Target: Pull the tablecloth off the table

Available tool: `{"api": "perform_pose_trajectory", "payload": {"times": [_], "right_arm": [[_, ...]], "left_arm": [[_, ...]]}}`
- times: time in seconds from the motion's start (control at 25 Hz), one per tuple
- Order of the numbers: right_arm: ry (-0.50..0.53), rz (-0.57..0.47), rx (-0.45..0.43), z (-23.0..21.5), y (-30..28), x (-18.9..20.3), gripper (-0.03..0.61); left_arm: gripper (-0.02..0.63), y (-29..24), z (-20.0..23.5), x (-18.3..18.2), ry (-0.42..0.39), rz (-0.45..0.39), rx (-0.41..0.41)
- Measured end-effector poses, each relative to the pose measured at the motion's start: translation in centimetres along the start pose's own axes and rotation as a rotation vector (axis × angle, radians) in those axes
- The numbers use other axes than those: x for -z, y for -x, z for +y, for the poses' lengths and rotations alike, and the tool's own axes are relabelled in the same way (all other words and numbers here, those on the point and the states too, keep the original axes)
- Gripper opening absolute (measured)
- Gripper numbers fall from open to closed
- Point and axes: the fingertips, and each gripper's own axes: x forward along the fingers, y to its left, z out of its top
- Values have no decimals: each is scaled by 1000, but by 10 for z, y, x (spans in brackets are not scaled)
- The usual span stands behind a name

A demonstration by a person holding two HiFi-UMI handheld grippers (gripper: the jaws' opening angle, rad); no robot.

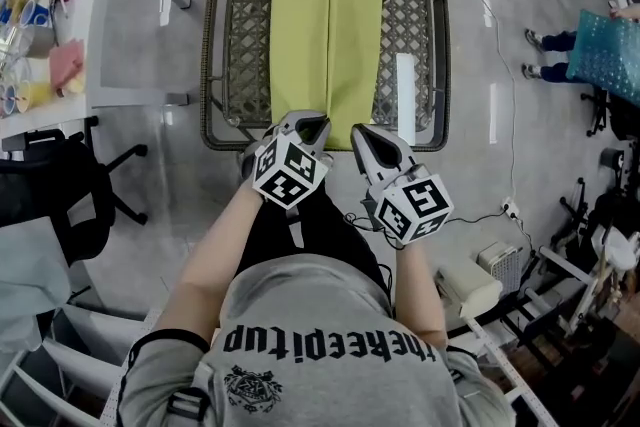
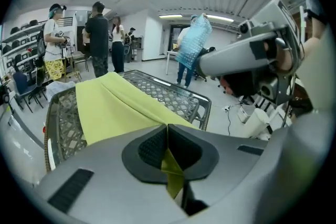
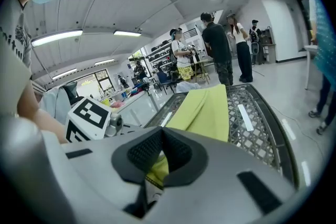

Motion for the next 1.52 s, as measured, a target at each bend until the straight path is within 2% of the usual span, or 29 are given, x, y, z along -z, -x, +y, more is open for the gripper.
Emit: {"api": "perform_pose_trajectory", "payload": {"times": [0.12, 0.28, 0.56, 0.68, 1.2, 1.44, 1.48, 1.52], "right_arm": [[-2, -2, 0, -4, 3, -1, 11], [-3, -3, -1, -6, 4, -1, 11], [-9, 0, 0, -4, 0, 1, 11], [-12, 3, -1, -4, -2, 1, 11], [-15, 7, -21, -2, -14, -2, 11], [-16, 7, -23, -4, -14, -1, 11], [-16, 6, -23, -4, -14, -1, 11], [-16, 6, -23, -4, -14, -1, 11]], "left_arm": [[18, -5, -14, 3, -21, 18, 18], [18, -5, -12, 3, 18, 1, 14], [28, 12, -3, -8, 103, -133, 52], [129, 22, -4, -14, 138, -182, 101], [244, 48, -24, -33, 93, -259, 230], [233, 62, -30, -43, 99, -305, 254], [173, 65, -32, -47, 94, -318, 259], [152, 68, -32, -49, 88, -331, 249]]}}
